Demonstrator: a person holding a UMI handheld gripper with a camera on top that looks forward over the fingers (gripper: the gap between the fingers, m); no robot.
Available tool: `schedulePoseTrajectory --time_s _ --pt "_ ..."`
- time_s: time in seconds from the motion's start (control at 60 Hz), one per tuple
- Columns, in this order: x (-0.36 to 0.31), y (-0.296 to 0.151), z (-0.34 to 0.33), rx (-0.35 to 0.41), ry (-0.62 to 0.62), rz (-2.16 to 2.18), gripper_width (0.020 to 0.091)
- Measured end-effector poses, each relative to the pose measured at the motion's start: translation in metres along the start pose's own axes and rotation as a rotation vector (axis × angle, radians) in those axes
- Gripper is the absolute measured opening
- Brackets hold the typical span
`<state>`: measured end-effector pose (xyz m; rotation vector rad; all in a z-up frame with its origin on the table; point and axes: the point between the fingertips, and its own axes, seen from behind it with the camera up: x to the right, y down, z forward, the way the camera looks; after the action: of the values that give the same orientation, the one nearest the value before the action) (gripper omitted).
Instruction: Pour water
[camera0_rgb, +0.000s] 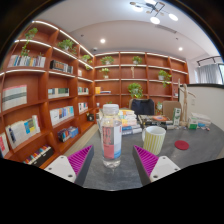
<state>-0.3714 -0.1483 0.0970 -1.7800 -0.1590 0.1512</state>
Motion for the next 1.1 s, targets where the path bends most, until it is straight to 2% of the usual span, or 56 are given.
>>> schedulePoseTrajectory --time_s 0.267,0.317,0.35,0.417,0.583,0.6,0.867,1.0,1.1 --pt "0.002 0.002 0.07 0.017 -0.004 0.013 0.0811" --pt "0.001 0.0 0.076 0.026 -0.007 0.013 0.0767" --pt "0.0 -0.004 0.079 0.042 -0.009 -0.001 0.0711" --pt "-0.002 -0.009 0.082 0.074 -0.012 -0.034 0.0509" --pt "-0.003 -0.01 0.085 0.105 -0.003 -0.017 0.0421" --pt "-0.003 -0.01 0.086 0.107 -0.004 -0.015 0.0393" --pt "0.002 -0.01 0.091 0.064 0.003 0.051 0.0388" --pt "-0.001 -0.022 0.096 0.047 -0.049 0.395 0.0389" --pt "0.003 -0.039 0.106 0.085 -0.111 0.769 0.0388"
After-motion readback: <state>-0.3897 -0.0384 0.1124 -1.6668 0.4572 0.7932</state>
